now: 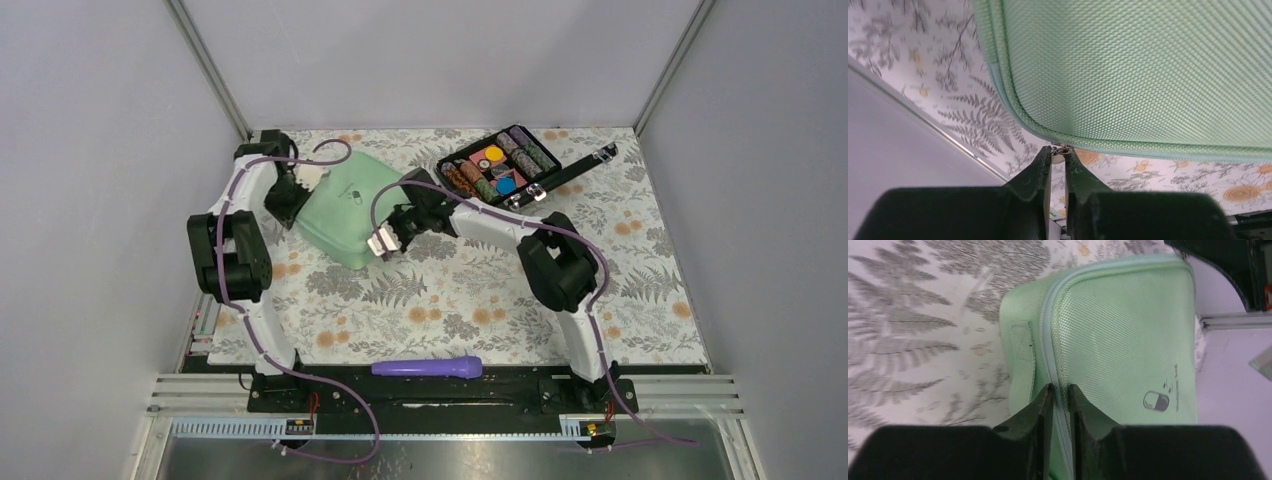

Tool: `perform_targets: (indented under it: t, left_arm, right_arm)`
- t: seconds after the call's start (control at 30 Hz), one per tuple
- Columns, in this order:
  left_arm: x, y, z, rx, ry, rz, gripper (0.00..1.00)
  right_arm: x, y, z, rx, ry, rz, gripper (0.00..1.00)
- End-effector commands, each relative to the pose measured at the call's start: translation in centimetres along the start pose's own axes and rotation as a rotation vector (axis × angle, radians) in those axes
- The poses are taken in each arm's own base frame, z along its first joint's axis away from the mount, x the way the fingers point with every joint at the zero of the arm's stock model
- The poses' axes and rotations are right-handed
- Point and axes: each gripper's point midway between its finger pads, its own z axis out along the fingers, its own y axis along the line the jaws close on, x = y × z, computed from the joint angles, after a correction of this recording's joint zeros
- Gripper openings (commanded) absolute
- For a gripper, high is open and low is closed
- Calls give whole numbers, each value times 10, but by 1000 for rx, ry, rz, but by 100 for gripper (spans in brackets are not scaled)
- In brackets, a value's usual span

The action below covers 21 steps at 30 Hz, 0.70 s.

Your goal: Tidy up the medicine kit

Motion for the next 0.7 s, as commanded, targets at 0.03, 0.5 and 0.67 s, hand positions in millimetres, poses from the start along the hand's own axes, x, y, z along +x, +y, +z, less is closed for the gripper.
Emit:
perform_targets:
  t: [0.03,0.5,0.67]
  left_arm:
    - [-73,-62,-5,126,-174,132,0]
    - [-93,-82,17,171,-199,159,0]
    - [-95,-80,14,165,-203,167,0]
  right_arm:
    - [-109,33,-18,-105,-194,47,18]
    - [-103,33,-35,-66,-113,383,74]
    - [-89,51,-28,-114,-75,405,82]
